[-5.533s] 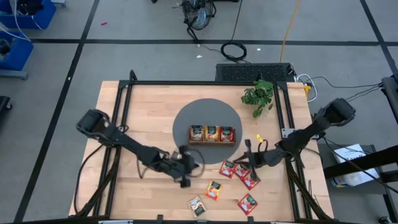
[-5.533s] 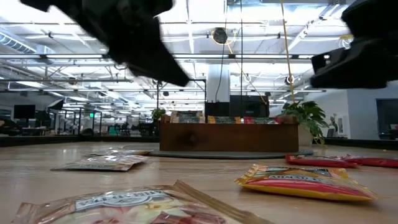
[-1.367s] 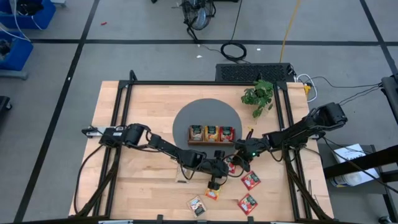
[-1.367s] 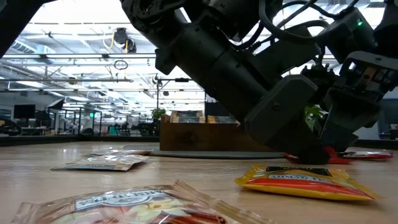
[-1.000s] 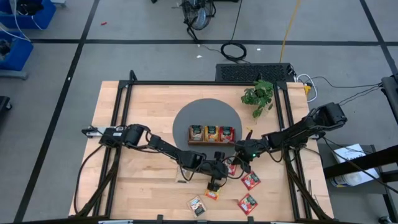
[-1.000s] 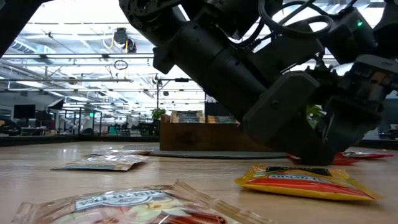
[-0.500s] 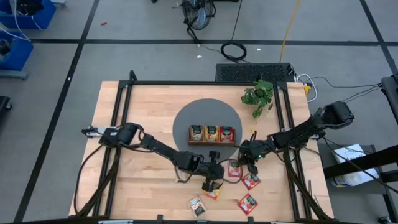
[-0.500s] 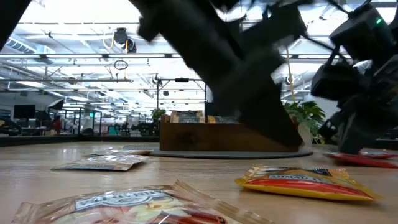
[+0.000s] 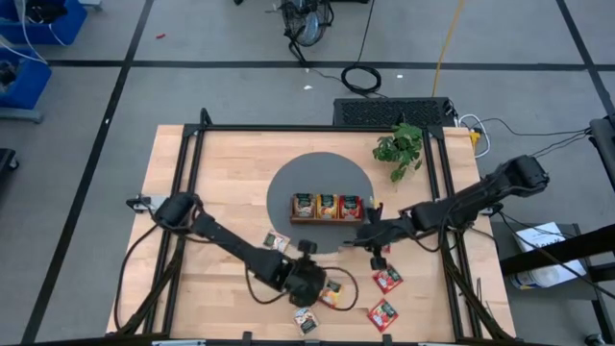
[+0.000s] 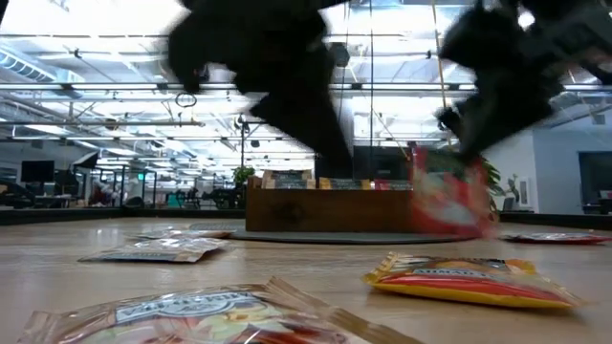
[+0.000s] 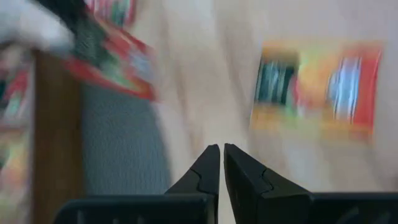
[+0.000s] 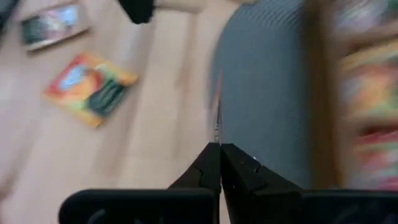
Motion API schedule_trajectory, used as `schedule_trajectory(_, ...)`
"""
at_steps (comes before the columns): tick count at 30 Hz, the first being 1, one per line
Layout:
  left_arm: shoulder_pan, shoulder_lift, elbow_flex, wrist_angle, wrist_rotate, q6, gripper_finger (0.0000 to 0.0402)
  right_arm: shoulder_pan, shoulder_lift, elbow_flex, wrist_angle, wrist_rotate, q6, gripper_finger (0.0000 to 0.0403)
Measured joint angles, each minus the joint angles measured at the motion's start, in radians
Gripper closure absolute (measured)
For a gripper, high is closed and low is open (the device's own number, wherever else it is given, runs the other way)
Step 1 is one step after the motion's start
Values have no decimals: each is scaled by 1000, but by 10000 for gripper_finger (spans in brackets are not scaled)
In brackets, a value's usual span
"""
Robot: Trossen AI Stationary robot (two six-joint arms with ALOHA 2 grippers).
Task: Pick & Place Tea
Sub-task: Put the red tea bag into the right section of the wooden organizer
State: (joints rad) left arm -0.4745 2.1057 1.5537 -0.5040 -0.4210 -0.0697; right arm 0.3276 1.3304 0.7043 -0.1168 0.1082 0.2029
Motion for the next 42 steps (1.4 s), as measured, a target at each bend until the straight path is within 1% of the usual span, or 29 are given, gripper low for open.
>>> schedule_trajectory(3,-29,-7,-1,-28,-75,-55,371,-5,-2,124,-176,121,-93,403)
schedule_trajectory(5,-40,-9,-2,-49,-100,-73,371,-12,-2,204,-264,183,-138,403)
schedule_trajectory(7,-49,-9,-1,-45,-104,-89,371,-20,-5,266,-348,226,-170,403)
schedule_trajectory(10,-57,-9,-2,-50,-104,-119,371,-42,-3,321,-440,256,-200,403)
schedule_trajectory(13,-63,-9,-2,-49,-105,-140,371,-83,-3,331,-453,258,-244,403)
schedule_trajectory(17,-64,-9,-2,-49,-105,-179,371,-142,-3,329,-507,258,-229,403)
schedule_trajectory(21,-64,-9,-2,-50,-105,-201,371,-176,-3,285,-486,261,-220,403)
schedule_trajectory(28,-64,-9,-1,-50,-105,-228,371,-206,-3,161,-353,258,-228,403)
schedule_trajectory(42,-64,-10,-1,-50,-105,-233,371,-217,-3,79,-255,253,-215,403)
